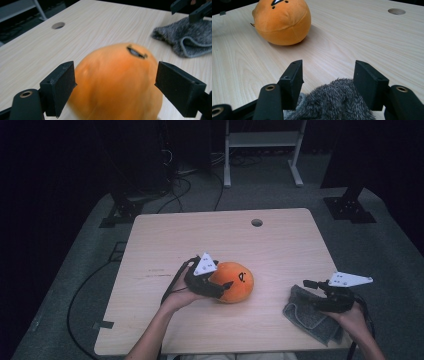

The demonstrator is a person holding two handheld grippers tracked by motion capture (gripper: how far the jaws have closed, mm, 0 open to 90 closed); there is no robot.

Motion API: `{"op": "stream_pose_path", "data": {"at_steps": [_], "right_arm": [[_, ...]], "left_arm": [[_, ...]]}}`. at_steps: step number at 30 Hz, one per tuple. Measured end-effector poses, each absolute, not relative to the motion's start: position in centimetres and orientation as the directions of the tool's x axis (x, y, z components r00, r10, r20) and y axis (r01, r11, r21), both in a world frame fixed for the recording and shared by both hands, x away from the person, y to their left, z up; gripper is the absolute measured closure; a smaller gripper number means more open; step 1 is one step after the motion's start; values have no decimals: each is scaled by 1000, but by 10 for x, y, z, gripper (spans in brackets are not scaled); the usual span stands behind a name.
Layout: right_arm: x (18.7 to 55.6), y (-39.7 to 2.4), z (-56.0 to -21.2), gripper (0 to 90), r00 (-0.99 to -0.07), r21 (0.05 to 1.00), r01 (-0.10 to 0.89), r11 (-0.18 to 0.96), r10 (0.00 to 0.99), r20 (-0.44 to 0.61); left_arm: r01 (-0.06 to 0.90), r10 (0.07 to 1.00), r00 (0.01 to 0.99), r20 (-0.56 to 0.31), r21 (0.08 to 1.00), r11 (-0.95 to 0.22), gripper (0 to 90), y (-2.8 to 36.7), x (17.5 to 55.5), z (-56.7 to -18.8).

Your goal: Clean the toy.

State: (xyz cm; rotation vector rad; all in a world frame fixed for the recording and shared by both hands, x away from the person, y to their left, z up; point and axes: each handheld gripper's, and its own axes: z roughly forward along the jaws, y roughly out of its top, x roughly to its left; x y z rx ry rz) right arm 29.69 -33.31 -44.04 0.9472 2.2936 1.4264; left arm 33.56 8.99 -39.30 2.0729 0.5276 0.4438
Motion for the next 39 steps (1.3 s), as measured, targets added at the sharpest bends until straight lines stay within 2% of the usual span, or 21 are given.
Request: {"op": "stream_pose_path", "data": {"at_steps": [9,39], "right_arm": [[296,-333,-441,384,-738,875,389,288,665,109],[290,-333,-448,373,-730,862,412,294,673,120]], "left_arm": [[223,578,811,95,863,-454,124,123,320,-404],[277,650,754,94,851,-445,85,170,294,-432]]}}
